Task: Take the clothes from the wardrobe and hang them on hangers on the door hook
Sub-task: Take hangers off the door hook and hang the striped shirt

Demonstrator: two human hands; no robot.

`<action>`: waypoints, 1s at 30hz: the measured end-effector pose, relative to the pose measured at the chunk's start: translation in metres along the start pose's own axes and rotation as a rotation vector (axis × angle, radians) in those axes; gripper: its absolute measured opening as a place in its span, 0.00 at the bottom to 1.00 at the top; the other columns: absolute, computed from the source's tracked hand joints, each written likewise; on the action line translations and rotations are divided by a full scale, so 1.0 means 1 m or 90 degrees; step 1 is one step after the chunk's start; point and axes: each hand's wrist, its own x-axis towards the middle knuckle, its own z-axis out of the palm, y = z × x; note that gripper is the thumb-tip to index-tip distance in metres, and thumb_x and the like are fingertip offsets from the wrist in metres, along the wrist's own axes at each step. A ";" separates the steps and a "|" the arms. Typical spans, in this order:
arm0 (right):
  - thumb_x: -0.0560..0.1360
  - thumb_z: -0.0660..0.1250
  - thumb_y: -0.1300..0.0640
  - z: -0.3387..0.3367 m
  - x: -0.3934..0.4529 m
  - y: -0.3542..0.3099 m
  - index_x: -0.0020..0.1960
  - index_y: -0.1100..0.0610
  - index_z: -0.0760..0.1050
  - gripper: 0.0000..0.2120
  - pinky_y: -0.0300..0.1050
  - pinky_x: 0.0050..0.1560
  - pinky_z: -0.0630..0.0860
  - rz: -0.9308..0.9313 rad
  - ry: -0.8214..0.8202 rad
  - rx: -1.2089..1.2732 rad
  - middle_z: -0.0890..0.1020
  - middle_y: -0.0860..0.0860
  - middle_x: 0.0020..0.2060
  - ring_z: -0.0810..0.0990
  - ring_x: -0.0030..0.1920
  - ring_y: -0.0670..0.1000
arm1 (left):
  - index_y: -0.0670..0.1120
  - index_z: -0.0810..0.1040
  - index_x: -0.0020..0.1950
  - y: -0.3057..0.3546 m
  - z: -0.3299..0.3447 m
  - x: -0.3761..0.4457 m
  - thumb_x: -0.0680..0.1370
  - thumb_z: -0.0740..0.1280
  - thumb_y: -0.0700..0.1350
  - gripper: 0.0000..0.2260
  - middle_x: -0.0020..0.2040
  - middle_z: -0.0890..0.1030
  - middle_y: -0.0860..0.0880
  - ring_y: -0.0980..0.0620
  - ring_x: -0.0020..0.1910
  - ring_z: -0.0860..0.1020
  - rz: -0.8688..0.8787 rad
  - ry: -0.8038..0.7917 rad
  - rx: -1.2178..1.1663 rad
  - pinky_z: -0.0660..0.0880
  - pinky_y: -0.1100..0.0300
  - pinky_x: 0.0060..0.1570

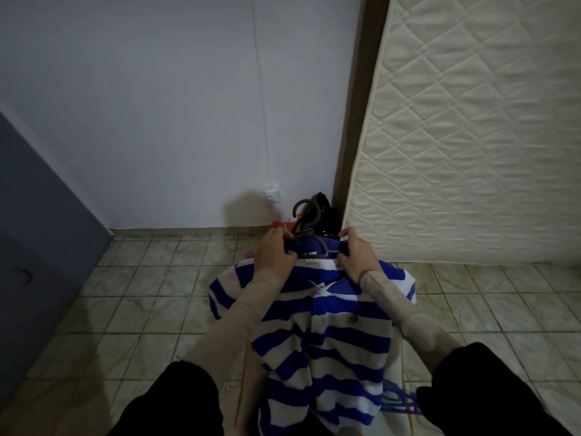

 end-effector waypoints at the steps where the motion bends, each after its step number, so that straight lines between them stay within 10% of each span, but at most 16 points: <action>1: 0.72 0.61 0.66 -0.001 -0.001 0.002 0.61 0.59 0.65 0.18 0.51 0.57 0.72 -0.010 0.001 0.010 0.77 0.61 0.55 0.76 0.55 0.60 | 0.44 0.74 0.50 -0.001 -0.001 -0.001 0.70 0.66 0.34 0.11 0.52 0.76 0.47 0.51 0.50 0.73 0.009 0.003 0.012 0.68 0.62 0.48; 12: 0.76 0.62 0.63 0.002 -0.002 0.009 0.53 0.59 0.76 0.08 0.36 0.52 0.62 -0.113 0.121 -0.009 0.77 0.56 0.50 0.73 0.53 0.53 | 0.45 0.78 0.49 -0.005 -0.013 -0.001 0.73 0.66 0.37 0.07 0.48 0.78 0.47 0.50 0.46 0.76 0.034 -0.013 0.078 0.73 0.57 0.48; 30: 0.76 0.62 0.61 -0.021 0.008 0.022 0.49 0.63 0.78 0.08 0.49 0.50 0.70 -0.137 0.092 -0.158 0.81 0.61 0.45 0.77 0.48 0.60 | 0.40 0.81 0.54 -0.024 -0.030 0.008 0.76 0.65 0.41 0.09 0.50 0.78 0.41 0.46 0.49 0.75 0.023 0.012 0.143 0.65 0.64 0.46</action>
